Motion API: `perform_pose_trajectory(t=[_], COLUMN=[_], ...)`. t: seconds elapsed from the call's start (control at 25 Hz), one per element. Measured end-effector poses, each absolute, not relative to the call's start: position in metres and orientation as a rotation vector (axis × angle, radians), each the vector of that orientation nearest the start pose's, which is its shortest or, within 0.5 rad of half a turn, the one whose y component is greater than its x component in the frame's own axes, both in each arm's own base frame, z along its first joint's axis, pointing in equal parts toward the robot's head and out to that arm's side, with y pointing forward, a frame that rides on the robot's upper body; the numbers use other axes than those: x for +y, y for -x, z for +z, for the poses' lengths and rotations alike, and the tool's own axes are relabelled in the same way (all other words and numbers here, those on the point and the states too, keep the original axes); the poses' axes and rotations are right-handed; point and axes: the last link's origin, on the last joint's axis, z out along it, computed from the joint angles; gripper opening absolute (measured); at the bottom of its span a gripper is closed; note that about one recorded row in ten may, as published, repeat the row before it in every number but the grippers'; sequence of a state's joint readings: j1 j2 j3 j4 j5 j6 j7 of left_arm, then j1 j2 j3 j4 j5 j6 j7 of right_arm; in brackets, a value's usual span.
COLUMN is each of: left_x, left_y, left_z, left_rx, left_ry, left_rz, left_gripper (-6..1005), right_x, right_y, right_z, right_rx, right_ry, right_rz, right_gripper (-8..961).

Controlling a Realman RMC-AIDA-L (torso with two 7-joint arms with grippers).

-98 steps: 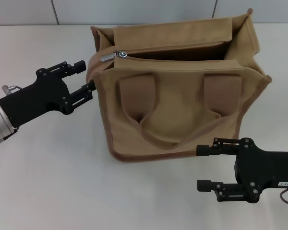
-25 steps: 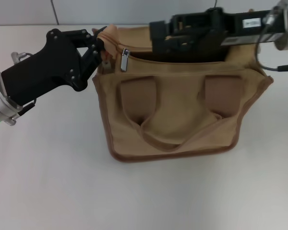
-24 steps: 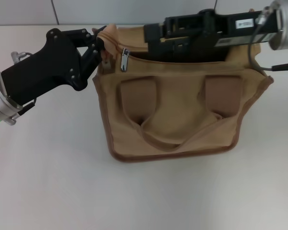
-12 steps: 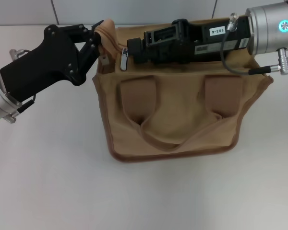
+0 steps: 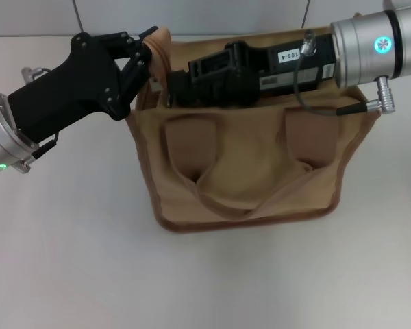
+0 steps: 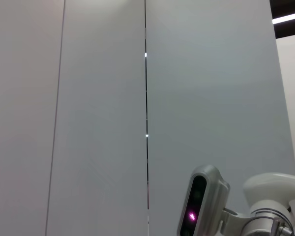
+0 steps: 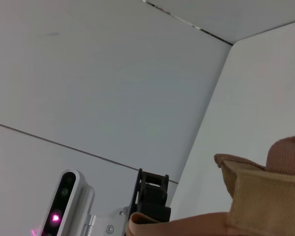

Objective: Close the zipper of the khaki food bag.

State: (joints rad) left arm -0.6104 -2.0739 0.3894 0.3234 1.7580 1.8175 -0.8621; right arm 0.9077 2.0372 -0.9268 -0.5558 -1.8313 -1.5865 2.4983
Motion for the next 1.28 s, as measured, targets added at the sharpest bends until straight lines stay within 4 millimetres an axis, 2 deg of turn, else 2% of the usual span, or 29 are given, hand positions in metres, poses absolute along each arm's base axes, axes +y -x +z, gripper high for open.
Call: perform_pose_trajectory(t=[0.12, 0.28, 0.68, 1.04, 1.28], left_x=[0.324, 0.325, 0.338, 0.339, 0.339], left_y=[0.218, 0.214, 0.198, 0.2, 0.197], left_z=[0.012, 0.01, -0.003, 0.003, 0.0], left_rx=[-0.113, -0.105, -0.138, -0.153, -0.157], left_ry=[2.358, 2.363, 2.365, 2.318, 2.325], left_rz=[-1.369, -1.383, -1.396, -1.422, -1.435], left_gripper=[35, 35, 35, 35, 34], right_x=[0.386, 0.387, 0.388, 0.39, 0.391], right_y=[-0.114, -0.112, -0.11, -0.116, -0.111], right_z=[-0.023, -0.025, -0.026, -0.024, -0.031], right_rx=[1.844, 1.846, 1.841, 1.837, 1.737], right_ry=[2.78, 2.766, 2.759, 2.728, 2.754], right_rz=[0.743, 0.756, 0.77, 0.795, 0.81], right_gripper=[380, 213, 207, 209, 191])
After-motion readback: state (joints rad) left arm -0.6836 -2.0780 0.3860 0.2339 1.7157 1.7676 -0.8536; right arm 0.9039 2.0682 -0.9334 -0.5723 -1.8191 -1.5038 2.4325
